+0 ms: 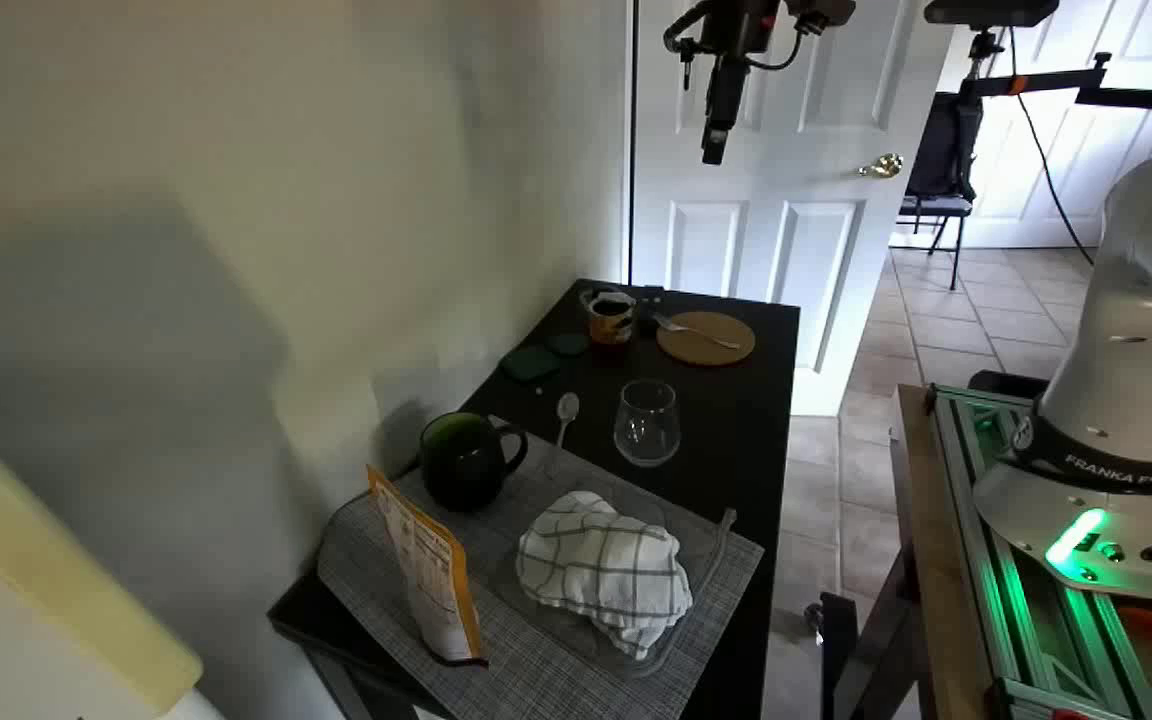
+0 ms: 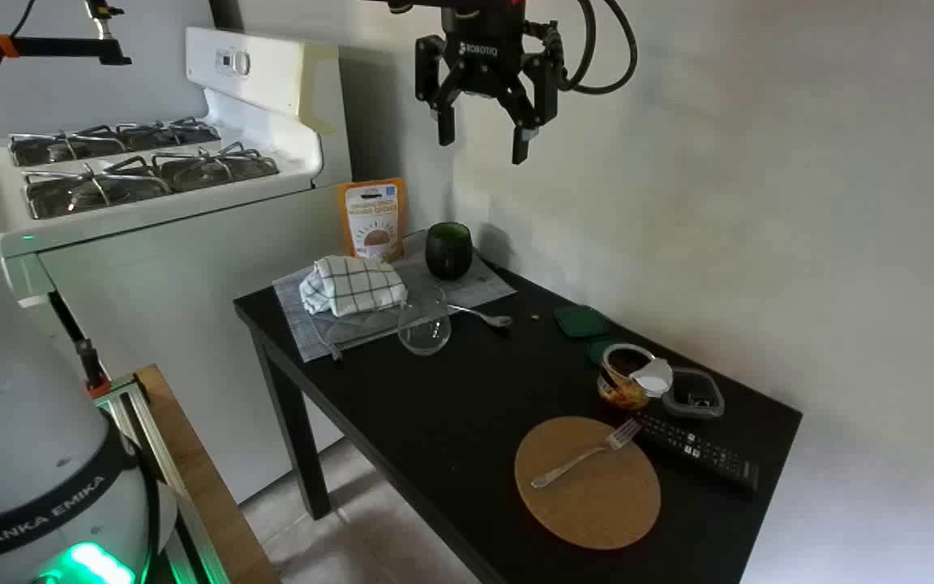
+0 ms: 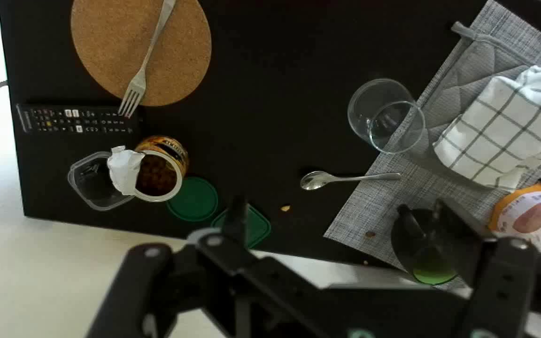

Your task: Move the tin forwards then place the black object from the clear bowl on the silver spoon on the left.

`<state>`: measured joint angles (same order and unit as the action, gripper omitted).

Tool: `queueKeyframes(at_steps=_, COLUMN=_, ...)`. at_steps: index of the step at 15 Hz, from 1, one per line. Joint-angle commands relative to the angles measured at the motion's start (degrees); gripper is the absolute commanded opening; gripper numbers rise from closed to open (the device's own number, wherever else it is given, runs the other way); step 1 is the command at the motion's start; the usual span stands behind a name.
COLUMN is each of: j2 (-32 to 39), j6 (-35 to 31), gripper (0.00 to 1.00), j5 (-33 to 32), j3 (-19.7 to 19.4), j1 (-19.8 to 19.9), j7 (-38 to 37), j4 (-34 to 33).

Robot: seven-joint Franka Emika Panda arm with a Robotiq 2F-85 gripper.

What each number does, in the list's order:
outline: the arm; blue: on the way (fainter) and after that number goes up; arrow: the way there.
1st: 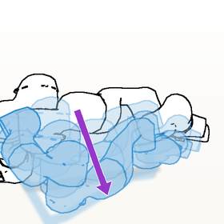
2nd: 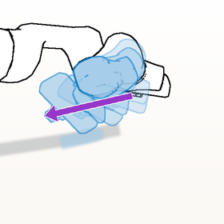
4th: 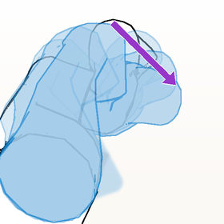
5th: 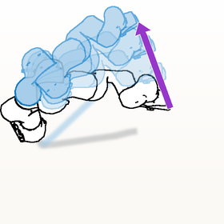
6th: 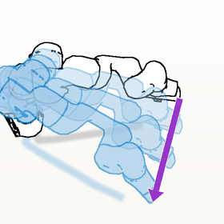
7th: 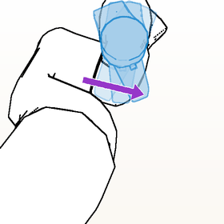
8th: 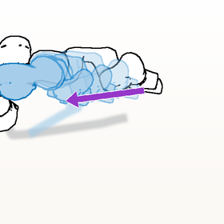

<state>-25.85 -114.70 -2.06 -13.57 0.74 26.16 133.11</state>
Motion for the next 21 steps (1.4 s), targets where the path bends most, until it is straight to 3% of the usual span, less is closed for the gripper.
queueKeyframes(at_steps=1, j2=0.11, j6=0.17, gripper=1.0, j5=0.36, j3=0.65, j1=0.75, j7=0.28, j4=-0.14)
queueKeyframes(at_steps=4, j2=2.87, j6=-2.13, gripper=1.0, j5=0.23, j3=-0.12, j1=1.55, j7=-0.71, j4=-1.03)
queueKeyframes(at_steps=7, j2=8.11, j6=-7.52, gripper=1.0, j5=-0.47, j3=-2.56, j1=2.31, j7=4.36, j4=-2.18)
queueKeyframes(at_steps=13, j2=27.1, j6=-18.26, gripper=1.0, j5=-10.93, j3=-2.02, j1=7.7, j7=2.12, j4=-8.76)
queueKeyframes(at_steps=15, j2=32.68, j6=-18.97, gripper=1.0, j5=-9.72, j3=-1.67, j1=8.65, j7=0.9, j4=-11.34)
queueKeyframes(at_steps=16, j2=27.03, j6=-18.78, gripper=1.0, j5=-9.35, j3=-1.11, j1=8.94, j7=2.66, j4=-7.59)
queueKeyframes(at_steps=18, j2=31.73, j6=-18.98, gripper=1.0, j5=-9.57, j3=-0.68, j1=9.6, j7=1.82, j4=-9.96)
queueKeyframes(at_steps=21, j2=33.2, j6=-18.97, gripper=1.0, j5=-9.64, j3=-0.52, j1=9.69, j7=1.64, j4=-11.47)
